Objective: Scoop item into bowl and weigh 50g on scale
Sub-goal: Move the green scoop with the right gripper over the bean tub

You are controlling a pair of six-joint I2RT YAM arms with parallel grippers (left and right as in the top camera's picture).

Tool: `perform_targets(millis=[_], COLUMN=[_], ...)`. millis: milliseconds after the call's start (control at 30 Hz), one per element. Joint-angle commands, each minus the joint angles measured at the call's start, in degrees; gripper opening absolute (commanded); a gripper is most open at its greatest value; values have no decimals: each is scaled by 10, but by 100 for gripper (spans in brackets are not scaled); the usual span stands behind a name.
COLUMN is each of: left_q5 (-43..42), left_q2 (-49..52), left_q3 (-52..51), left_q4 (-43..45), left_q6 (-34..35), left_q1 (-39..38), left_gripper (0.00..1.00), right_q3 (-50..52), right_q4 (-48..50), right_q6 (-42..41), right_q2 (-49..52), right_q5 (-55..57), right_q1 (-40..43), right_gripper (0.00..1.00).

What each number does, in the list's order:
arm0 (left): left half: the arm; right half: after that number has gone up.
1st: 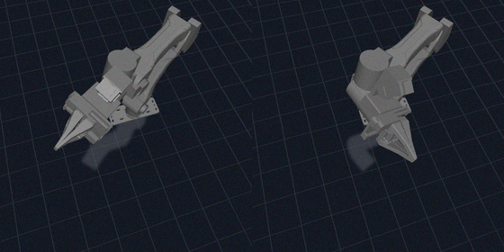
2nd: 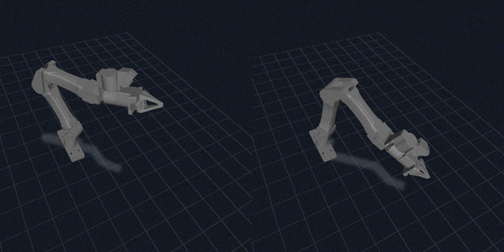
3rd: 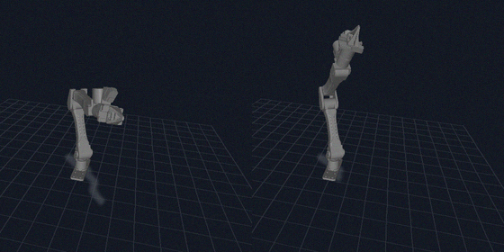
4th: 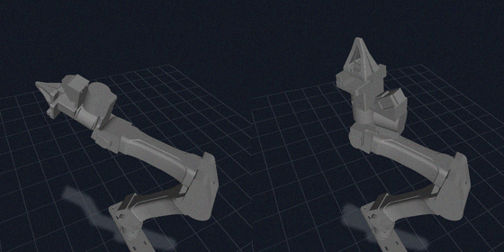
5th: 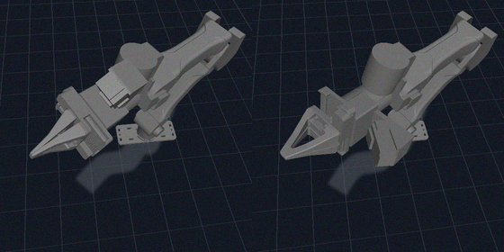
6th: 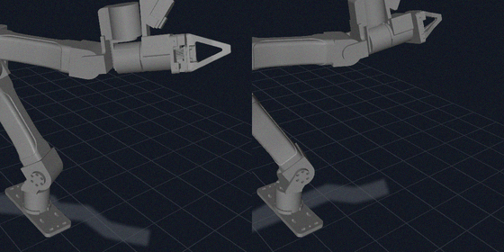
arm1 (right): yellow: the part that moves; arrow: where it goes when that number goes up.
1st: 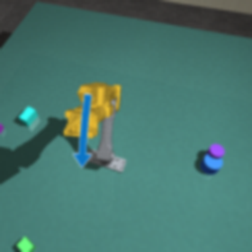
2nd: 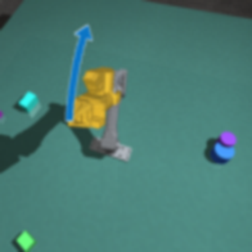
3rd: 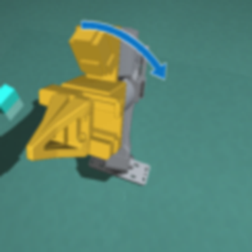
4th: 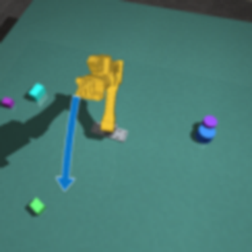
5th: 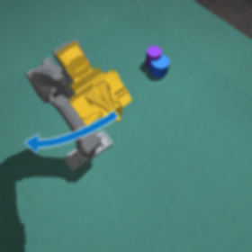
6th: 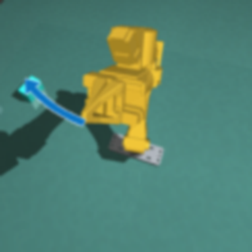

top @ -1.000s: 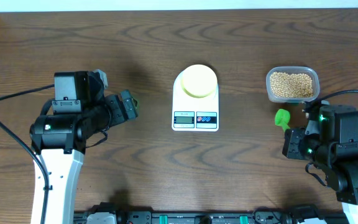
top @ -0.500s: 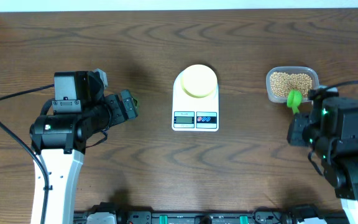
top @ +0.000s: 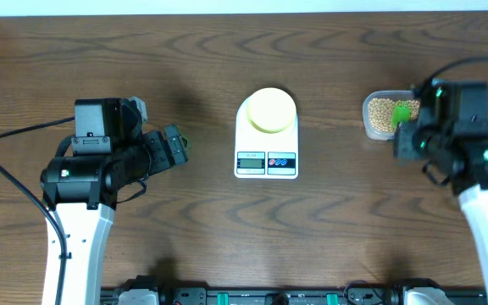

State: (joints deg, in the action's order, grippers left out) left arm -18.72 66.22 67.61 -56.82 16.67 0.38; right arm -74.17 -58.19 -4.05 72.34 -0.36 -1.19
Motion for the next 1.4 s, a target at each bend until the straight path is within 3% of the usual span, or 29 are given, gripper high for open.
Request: perform_targets(millis=[0, 400, 700, 1367], left_q5=[4, 4, 4, -1], left_q2=[-3, -3, -3, -3], left_q3=[12, 12, 12, 12], left_q4=[-2, -2, -1, -7], left_q6=[-5, -5, -5, -40], left_q1=[3, 3, 3, 3], left_gripper=[98, 98, 98, 98], right_q3=[-80, -117, -115, -111], right_q4=[-34, -85, -78, -74], right_q6=[14, 186, 200, 177], right_q2=[30, 148, 179, 205], right_q5=[-20, -169, -191, -172], right_q1=[22, 103, 163, 165], right_gripper=[1, 1, 1, 1])
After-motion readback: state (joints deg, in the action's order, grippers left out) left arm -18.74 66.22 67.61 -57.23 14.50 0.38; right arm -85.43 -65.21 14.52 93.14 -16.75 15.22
